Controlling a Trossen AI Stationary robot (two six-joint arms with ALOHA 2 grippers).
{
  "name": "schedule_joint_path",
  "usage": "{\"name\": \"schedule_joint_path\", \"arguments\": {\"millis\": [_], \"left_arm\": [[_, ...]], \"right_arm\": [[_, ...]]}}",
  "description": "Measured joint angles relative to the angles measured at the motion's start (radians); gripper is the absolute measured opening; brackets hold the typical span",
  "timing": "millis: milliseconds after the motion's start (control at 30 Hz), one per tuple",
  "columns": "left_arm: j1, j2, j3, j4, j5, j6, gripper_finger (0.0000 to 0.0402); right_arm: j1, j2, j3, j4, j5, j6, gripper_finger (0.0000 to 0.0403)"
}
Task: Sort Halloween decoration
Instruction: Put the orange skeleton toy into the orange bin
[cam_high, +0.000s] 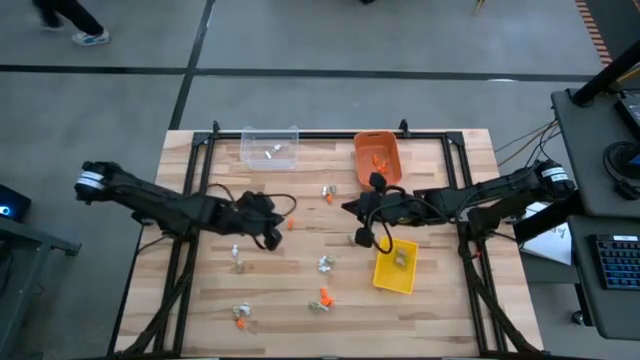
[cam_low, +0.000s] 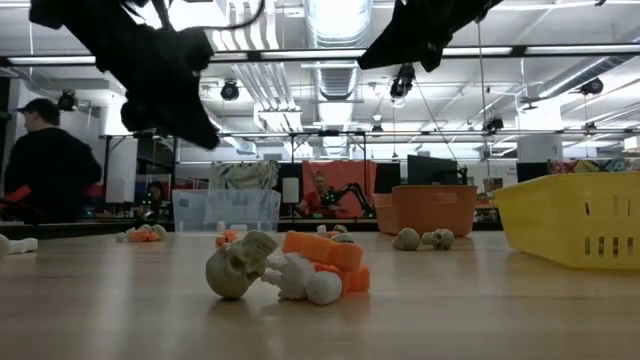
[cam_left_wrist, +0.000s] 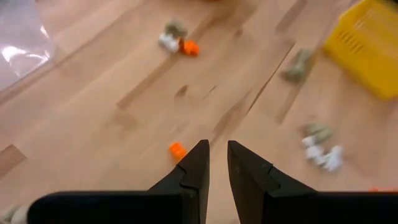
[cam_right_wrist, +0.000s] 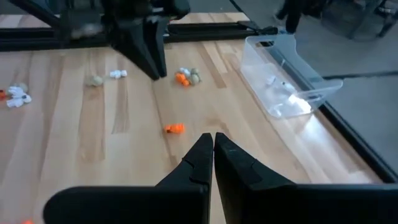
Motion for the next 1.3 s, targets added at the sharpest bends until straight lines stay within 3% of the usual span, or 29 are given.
{"name": "schedule_joint_path", "arguments": {"millis": [267, 567, 767, 933, 1300], "left_arm": [[0.000, 0.209, 0.000, 0.019, -0.045, 0.002, 0.0057], [0.000, 0.341, 0.000, 0.189, -0.064, 0.158, 0.0136], [0.000, 0.372, 0.000, 0.196, -0.120, 0.195, 0.0175], [0.000, 0.388, -0.001, 0.191, -0.155, 0.199, 0.0180], [0.000, 0.446, -0.003, 0.192, -0.123, 0.185, 0.0165]], "right_arm": [[0.000, 0.050, -0.022, 0.000, 0.000, 0.017, 0.0009], [-0.002, 0.144, -0.021, 0.004, 0.000, -0.033, 0.0009], [-0.012, 0.156, -0.020, 0.007, 0.001, -0.037, 0.0009], [-0.030, 0.156, -0.020, 0.012, 0.001, -0.047, 0.0009], [-0.108, 0.156, -0.018, 0.108, 0.000, -0.128, 0.0009]]}}
